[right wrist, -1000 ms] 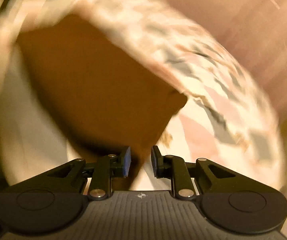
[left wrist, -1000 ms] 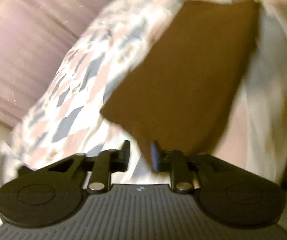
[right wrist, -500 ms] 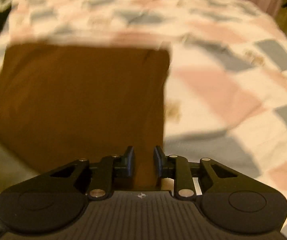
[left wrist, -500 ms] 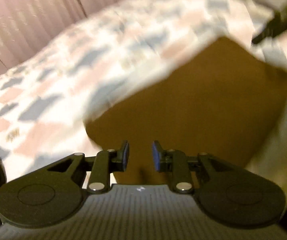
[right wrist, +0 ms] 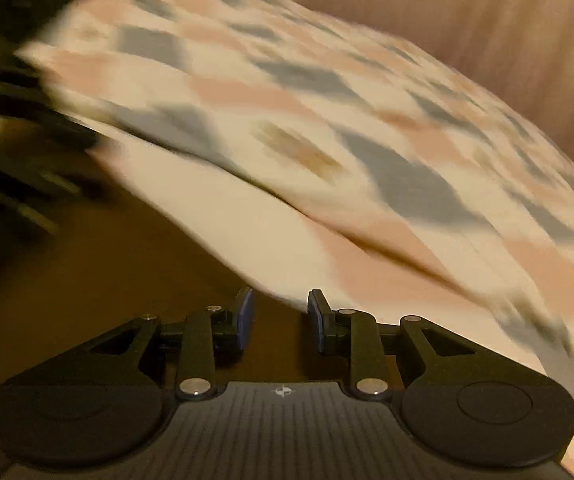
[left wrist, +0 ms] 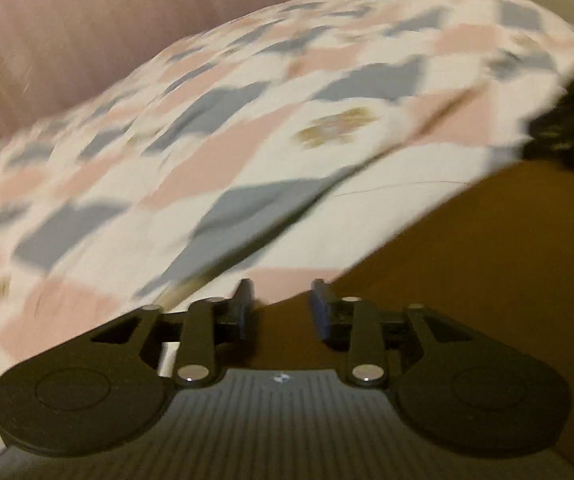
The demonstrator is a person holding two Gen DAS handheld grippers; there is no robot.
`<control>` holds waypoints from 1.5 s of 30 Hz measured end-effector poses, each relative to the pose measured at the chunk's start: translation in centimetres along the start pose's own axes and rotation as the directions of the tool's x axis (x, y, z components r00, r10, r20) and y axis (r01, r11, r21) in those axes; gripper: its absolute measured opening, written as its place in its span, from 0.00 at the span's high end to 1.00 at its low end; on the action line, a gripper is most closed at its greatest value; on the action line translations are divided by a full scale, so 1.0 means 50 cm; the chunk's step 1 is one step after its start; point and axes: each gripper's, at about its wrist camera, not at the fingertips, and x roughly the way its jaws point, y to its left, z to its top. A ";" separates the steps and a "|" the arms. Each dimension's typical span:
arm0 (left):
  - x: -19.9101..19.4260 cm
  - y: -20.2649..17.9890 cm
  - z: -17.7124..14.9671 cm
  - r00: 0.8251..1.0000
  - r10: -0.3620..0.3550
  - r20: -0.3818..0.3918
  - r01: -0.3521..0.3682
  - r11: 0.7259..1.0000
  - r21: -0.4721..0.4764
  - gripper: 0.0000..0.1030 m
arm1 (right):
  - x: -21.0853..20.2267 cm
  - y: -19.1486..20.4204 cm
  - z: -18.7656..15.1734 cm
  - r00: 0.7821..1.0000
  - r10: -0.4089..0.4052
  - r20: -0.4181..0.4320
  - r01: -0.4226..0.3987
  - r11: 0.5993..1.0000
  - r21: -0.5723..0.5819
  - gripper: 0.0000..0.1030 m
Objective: Fold clothes
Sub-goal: 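Release the shirt and open both grippers above the folded bundle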
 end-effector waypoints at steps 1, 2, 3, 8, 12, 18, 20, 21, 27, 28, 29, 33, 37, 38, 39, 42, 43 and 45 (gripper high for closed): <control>0.000 0.021 0.000 1.000 0.001 -0.006 -0.001 0.999 -0.046 0.56 | 0.007 -0.040 -0.018 1.000 -0.017 -0.016 0.018 0.998 0.055 0.74; -0.016 0.033 -0.001 1.000 0.007 -0.006 -0.008 0.997 -0.071 0.56 | 0.003 -0.077 -0.032 1.000 -0.016 -0.018 0.018 0.995 0.099 0.74; -0.042 0.034 0.001 1.000 0.028 0.006 -0.028 0.997 -0.071 0.61 | -0.005 -0.110 -0.044 1.000 -0.012 -0.019 0.014 0.991 0.133 0.74; -0.159 0.029 -0.004 0.996 0.029 0.082 -0.018 0.991 -0.130 0.86 | -0.107 -0.170 -0.052 0.995 -0.103 0.012 0.097 0.960 0.261 0.72; -0.208 0.016 -0.034 0.999 0.020 0.035 -0.015 0.990 -0.142 0.89 | -0.205 -0.121 -0.078 0.993 -0.009 0.115 -0.027 0.950 0.310 0.59; -0.273 -0.005 -0.080 0.998 0.022 -0.052 -0.030 0.989 -0.146 0.92 | -0.217 -0.026 -0.189 0.997 -0.058 -0.050 0.067 0.979 0.190 0.59; -0.295 -0.012 -0.095 0.996 0.023 -0.082 -0.035 0.988 -0.147 0.91 | -0.249 -0.062 -0.218 0.987 -0.129 -0.096 0.152 0.944 0.292 0.59; -0.302 -0.023 -0.106 0.995 0.012 -0.099 -0.026 0.989 -0.145 0.89 | -0.270 -0.074 -0.225 0.981 -0.156 -0.117 0.186 0.929 0.321 0.59; -0.289 -0.099 -0.187 0.960 -0.072 -0.271 0.032 0.989 -0.148 0.89 | -0.365 -0.051 -0.232 0.995 -0.051 -0.082 0.082 0.902 0.423 0.59; -0.284 -0.106 -0.197 0.952 -0.069 -0.298 0.025 0.989 -0.147 0.89 | -0.362 -0.035 -0.238 0.995 -0.020 -0.093 0.058 0.901 0.431 0.60; -0.288 -0.109 -0.197 0.950 -0.063 -0.305 0.019 0.989 -0.145 0.89 | -0.355 -0.021 -0.246 0.992 -0.002 -0.126 0.057 0.897 0.438 0.60; -0.311 -0.094 -0.176 0.940 -0.060 -0.335 -0.003 0.983 -0.185 0.87 | -0.343 -0.013 -0.283 0.971 -0.008 -0.241 0.134 0.849 0.512 0.62; -0.293 -0.062 -0.120 0.878 -0.059 -0.476 -0.095 0.951 -0.293 0.88 | -0.387 -0.074 -0.276 0.958 -0.043 -0.284 0.202 0.802 0.562 0.61; -0.289 -0.062 -0.099 0.878 -0.050 -0.475 -0.113 0.944 -0.309 0.88 | -0.400 -0.089 -0.268 0.961 -0.047 -0.273 0.199 0.803 0.561 0.61; -0.286 -0.062 -0.077 0.879 -0.042 -0.475 -0.131 0.936 -0.325 0.85 | -0.408 -0.103 -0.256 0.967 -0.039 -0.250 0.178 0.806 0.564 0.61; -0.276 -0.066 -0.017 0.880 -0.014 -0.475 -0.185 0.910 -0.371 0.77 | -0.421 -0.143 -0.210 0.983 0.010 -0.183 0.098 0.817 0.569 0.59; -0.271 -0.075 -0.002 0.880 -0.003 -0.475 -0.203 0.902 -0.382 0.77 | -0.415 -0.152 -0.194 0.986 0.023 -0.164 0.073 0.827 0.558 0.57; -0.260 -0.093 0.027 0.879 0.020 -0.477 -0.239 0.883 -0.404 0.77 | -0.387 -0.165 -0.163 0.990 0.050 -0.129 0.026 0.849 0.528 0.52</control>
